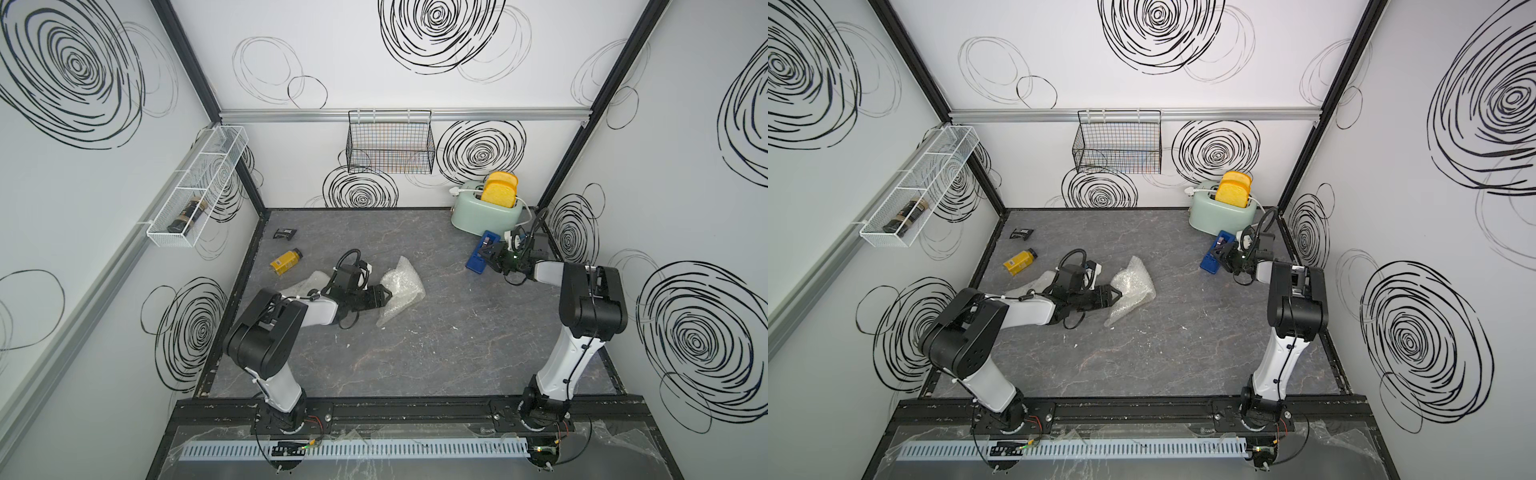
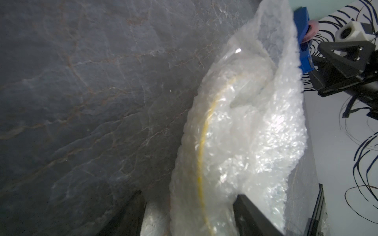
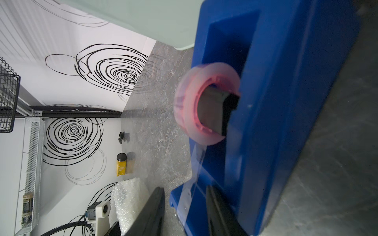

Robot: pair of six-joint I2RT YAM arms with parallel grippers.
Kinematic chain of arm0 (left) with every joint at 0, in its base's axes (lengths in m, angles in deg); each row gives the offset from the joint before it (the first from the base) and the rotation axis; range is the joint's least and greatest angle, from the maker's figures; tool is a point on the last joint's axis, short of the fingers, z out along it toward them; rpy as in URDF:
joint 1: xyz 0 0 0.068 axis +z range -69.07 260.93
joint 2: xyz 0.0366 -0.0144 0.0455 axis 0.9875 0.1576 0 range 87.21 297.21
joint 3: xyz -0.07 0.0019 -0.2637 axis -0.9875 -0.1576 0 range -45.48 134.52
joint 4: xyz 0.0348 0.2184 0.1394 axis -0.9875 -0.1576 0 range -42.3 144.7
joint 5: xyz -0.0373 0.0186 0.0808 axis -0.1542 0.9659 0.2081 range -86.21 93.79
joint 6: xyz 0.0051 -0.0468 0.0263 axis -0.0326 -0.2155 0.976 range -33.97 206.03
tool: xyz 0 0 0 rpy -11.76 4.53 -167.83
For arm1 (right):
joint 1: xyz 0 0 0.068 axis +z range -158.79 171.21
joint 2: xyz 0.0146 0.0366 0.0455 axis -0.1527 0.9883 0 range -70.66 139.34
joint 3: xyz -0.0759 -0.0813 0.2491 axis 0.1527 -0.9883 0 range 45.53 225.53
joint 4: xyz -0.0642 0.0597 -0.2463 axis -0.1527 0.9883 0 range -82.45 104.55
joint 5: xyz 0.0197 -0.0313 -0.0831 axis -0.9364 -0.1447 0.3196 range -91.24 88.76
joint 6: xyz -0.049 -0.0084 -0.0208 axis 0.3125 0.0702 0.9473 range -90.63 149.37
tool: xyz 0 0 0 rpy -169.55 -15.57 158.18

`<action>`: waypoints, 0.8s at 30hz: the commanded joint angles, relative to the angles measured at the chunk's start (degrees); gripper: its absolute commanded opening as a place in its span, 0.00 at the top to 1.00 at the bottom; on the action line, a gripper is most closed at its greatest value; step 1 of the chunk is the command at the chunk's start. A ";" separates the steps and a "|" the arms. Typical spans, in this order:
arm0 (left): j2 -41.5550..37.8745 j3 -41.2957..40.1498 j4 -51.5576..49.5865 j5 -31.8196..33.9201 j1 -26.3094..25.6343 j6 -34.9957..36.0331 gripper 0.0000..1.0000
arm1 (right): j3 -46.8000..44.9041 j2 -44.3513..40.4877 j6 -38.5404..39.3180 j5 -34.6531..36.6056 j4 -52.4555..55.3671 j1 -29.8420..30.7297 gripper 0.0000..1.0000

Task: Wrap bowls in bubble wrap
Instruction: Tear off the tape using the Tape Cutter.

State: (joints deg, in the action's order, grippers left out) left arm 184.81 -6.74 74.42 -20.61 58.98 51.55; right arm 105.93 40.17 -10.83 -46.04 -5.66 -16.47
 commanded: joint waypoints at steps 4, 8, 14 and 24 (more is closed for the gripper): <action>0.62 -0.51 0.95 0.04 0.51 0.82 0.30 | 1.37 2.63 -3.68 -3.50 -3.41 -0.31 0.74; 0.57 -0.51 0.82 0.15 0.55 0.89 0.30 | 1.18 3.10 -5.88 -5.83 -6.06 -0.27 0.81; 0.56 -0.51 0.83 0.05 0.51 0.82 0.30 | -0.20 3.11 -8.83 -8.77 -11.38 -0.49 0.91; 0.40 -0.68 0.67 0.12 0.58 0.89 0.31 | -1.59 -1.05 -10.15 -10.57 -13.52 0.03 1.00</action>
State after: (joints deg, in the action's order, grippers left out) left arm 184.81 -6.74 74.40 -20.63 58.98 51.75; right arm 104.99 42.57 -19.97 -53.03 -15.74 -17.04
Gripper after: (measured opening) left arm 0.692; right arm 0.059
